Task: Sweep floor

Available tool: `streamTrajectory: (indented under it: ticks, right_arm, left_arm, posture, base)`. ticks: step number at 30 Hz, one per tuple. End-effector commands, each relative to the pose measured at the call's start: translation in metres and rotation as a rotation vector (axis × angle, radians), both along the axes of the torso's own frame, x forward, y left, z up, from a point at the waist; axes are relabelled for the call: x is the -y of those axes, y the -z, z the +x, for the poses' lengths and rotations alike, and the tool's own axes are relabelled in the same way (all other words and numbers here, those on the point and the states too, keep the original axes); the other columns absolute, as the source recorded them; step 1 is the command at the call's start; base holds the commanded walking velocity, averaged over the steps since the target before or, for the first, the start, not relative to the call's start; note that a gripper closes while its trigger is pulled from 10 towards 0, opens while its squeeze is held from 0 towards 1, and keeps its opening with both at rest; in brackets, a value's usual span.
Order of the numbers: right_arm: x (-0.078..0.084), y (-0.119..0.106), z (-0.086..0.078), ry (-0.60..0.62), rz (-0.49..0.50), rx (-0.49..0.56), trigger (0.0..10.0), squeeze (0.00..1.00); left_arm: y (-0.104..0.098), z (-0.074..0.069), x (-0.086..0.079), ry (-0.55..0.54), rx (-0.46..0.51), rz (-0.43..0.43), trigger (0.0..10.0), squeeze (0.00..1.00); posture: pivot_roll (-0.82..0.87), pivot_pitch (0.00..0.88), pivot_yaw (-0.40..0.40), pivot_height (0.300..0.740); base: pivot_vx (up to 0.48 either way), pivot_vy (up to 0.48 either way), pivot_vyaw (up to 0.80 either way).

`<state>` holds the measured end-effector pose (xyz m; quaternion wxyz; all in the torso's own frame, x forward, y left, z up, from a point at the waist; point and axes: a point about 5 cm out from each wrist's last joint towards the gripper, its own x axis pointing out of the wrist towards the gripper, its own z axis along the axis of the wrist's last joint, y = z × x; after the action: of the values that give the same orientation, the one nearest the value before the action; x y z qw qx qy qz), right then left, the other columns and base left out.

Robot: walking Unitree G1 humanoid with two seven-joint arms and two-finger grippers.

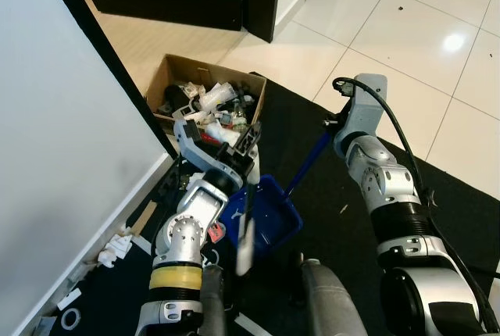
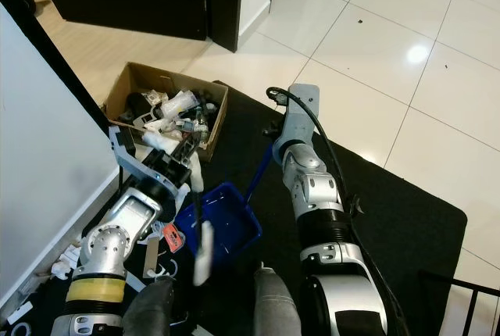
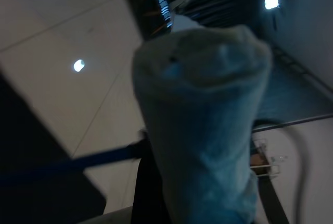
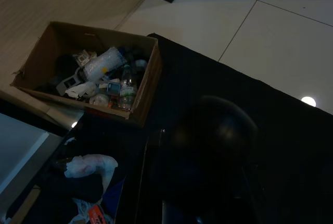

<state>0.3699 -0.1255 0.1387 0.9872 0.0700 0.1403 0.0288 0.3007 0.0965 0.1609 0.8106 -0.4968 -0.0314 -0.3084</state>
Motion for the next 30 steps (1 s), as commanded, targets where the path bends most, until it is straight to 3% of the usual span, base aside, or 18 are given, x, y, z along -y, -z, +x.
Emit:
streamTrajectory:
  ticks: [1, 2, 5, 6, 7, 8, 9, 11, 16, 18, 21, 22, 24, 25, 29, 30]
  right_arm:
    - [-0.002, 0.034, -0.013, -0.009, 0.033, -0.148, 10.0, 0.00]
    - [-0.003, 0.035, -0.013, -0.009, 0.035, -0.149, 10.0, 0.00]
    - [-0.003, 0.035, -0.013, -0.008, 0.039, -0.150, 10.0, 0.00]
    - [-0.003, 0.035, -0.013, -0.008, 0.039, -0.150, 10.0, 0.00]
    - [-0.003, 0.036, -0.013, -0.008, 0.040, -0.152, 10.0, 0.00]
    - [-0.004, 0.037, -0.013, -0.009, 0.042, -0.154, 10.0, 0.00]
    - [-0.004, 0.037, -0.013, -0.009, 0.042, -0.154, 10.0, 0.00]
    - [-0.004, 0.038, -0.014, -0.012, 0.043, -0.157, 10.0, 0.00]
    - [-0.005, 0.039, -0.014, -0.013, 0.042, -0.160, 10.0, 0.00]
    - [-0.005, 0.039, -0.014, -0.014, 0.037, -0.161, 10.0, 0.00]
    - [-0.005, 0.039, -0.014, -0.015, 0.035, -0.161, 10.0, 0.00]
    - [-0.005, 0.038, -0.014, -0.014, 0.032, -0.161, 10.0, 0.00]
    - [-0.005, 0.038, -0.014, -0.014, 0.031, -0.161, 10.0, 0.00]
    - [-0.004, 0.038, -0.014, -0.012, 0.028, -0.159, 10.0, 0.00]
    - [-0.004, 0.037, -0.014, -0.010, 0.028, -0.157, 10.0, 0.00]
    - [-0.004, 0.037, -0.014, -0.010, 0.028, -0.157, 10.0, 0.00]
  left_arm:
    - [-0.002, -0.009, 0.011, 0.013, 0.046, -0.038, 10.0, 0.00]
    - [-0.006, -0.010, -0.010, -0.025, 0.125, 0.144, 10.0, 0.00]
    - [-0.011, -0.013, -0.044, -0.091, 0.215, 0.379, 10.0, 0.00]
    - [-0.011, -0.013, -0.044, -0.091, 0.215, 0.379, 10.0, 0.00]
    - [-0.015, -0.015, -0.071, -0.154, 0.236, 0.484, 10.0, 0.00]
    - [-0.019, -0.017, -0.088, -0.199, 0.234, 0.519, 10.0, 0.00]
    - [-0.019, -0.017, -0.088, -0.199, 0.234, 0.519, 10.0, 0.00]
    - [-0.025, -0.023, -0.112, -0.255, 0.230, 0.582, 10.0, 0.00]
    - [-0.027, -0.032, -0.139, -0.330, 0.220, 0.671, 10.0, 0.00]
    - [-0.010, -0.033, -0.159, -0.401, 0.149, 0.725, 10.0, 0.00]
    - [0.002, -0.033, -0.161, -0.414, 0.104, 0.730, 10.0, 0.00]
    - [0.025, -0.031, -0.161, -0.452, 0.016, 0.701, 10.0, 0.00]
    - [0.031, -0.031, -0.161, -0.461, -0.007, 0.694, 10.0, 0.00]
    - [0.052, -0.028, -0.155, -0.493, -0.098, 0.628, 10.0, 0.00]
    - [0.081, -0.023, -0.142, -0.545, -0.246, 0.400, 10.0, 0.00]
    - [0.081, -0.023, -0.142, -0.545, -0.246, 0.400, 10.0, 0.00]
  posture:
    - [-0.07, 0.299, -0.021, 0.740]
    - [-0.06, 0.300, -0.018, 0.740]
    - [-0.05, 0.303, -0.017, 0.740]
    - [-0.05, 0.303, -0.017, 0.740]
    - [-0.04, 0.304, -0.018, 0.740]
    - [-0.03, 0.306, -0.017, 0.740]
    - [-0.03, 0.306, -0.017, 0.740]
    - [-0.03, 0.308, -0.017, 0.740]
    - [-0.03, 0.310, -0.017, 0.740]
    - [-0.03, 0.311, -0.017, 0.740]
    - [-0.04, 0.311, -0.019, 0.740]
    - [-0.04, 0.312, -0.018, 0.740]
    - [-0.04, 0.312, -0.018, 0.740]
    - [-0.04, 0.312, -0.021, 0.740]
    - [-0.05, 0.311, -0.018, 0.740]
    - [-0.05, 0.311, -0.018, 0.740]
  base:
    - [0.000, 0.000, 0.00]
    - [0.000, 0.000, 0.00]
    - [0.000, 0.000, 0.00]
    - [0.000, 0.000, 0.00]
    - [0.000, 0.000, 0.00]
    - [0.000, 0.000, 0.00]
    - [0.000, 0.000, 0.00]
    - [0.000, 0.000, 0.00]
    - [0.000, 0.000, 0.00]
    - [0.000, 0.000, 0.00]
    - [0.000, 0.000, 0.00]
    - [0.000, 0.000, 0.00]
    - [0.000, 0.000, 0.00]
    - [0.000, 0.000, 0.00]
    - [0.000, 0.000, 0.00]
    - [0.000, 0.000, 0.00]
